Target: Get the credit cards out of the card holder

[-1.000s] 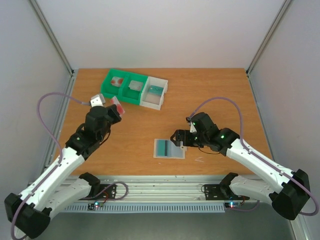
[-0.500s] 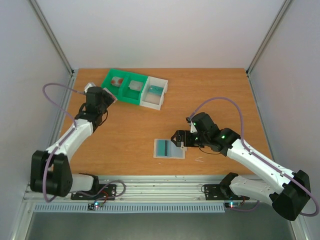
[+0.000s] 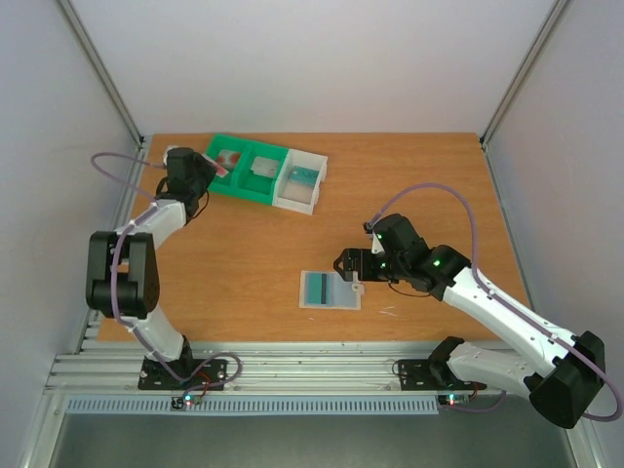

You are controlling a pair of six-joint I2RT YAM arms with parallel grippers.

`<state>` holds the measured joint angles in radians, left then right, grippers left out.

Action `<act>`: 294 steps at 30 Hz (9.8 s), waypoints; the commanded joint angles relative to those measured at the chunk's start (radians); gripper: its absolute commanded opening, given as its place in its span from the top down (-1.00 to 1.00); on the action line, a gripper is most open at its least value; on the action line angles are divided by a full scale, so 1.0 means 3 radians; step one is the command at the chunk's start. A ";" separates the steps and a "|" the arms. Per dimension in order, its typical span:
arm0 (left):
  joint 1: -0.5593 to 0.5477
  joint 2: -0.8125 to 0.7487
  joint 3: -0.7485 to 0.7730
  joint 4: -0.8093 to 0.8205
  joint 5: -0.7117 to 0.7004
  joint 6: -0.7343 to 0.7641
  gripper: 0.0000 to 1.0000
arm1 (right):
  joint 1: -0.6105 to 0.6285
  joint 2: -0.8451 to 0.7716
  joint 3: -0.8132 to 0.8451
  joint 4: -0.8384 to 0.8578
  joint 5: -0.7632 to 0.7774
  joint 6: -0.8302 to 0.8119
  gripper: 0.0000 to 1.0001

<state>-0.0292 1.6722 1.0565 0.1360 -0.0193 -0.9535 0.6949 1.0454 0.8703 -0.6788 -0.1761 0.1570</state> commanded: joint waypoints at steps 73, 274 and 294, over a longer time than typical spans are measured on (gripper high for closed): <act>0.0042 0.1861 0.1465 0.0356 0.0015 -0.0506 0.94 | -0.0020 0.0611 0.0547 -0.0149 0.0400 -0.0091 -0.97; -0.1861 0.0029 -0.1280 0.0256 0.2076 0.0112 0.64 | -0.0306 0.1818 -0.0458 0.1470 -0.0978 0.0362 0.58; -0.1984 0.0009 -0.1248 -0.0346 0.1876 0.0366 0.74 | -0.0312 0.1909 -0.0691 0.1920 -0.1135 0.0364 0.62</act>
<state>-0.6178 1.6711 0.6773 0.0429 0.5552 -0.8700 0.6029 1.6241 0.6933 -0.1272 -0.5205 0.2691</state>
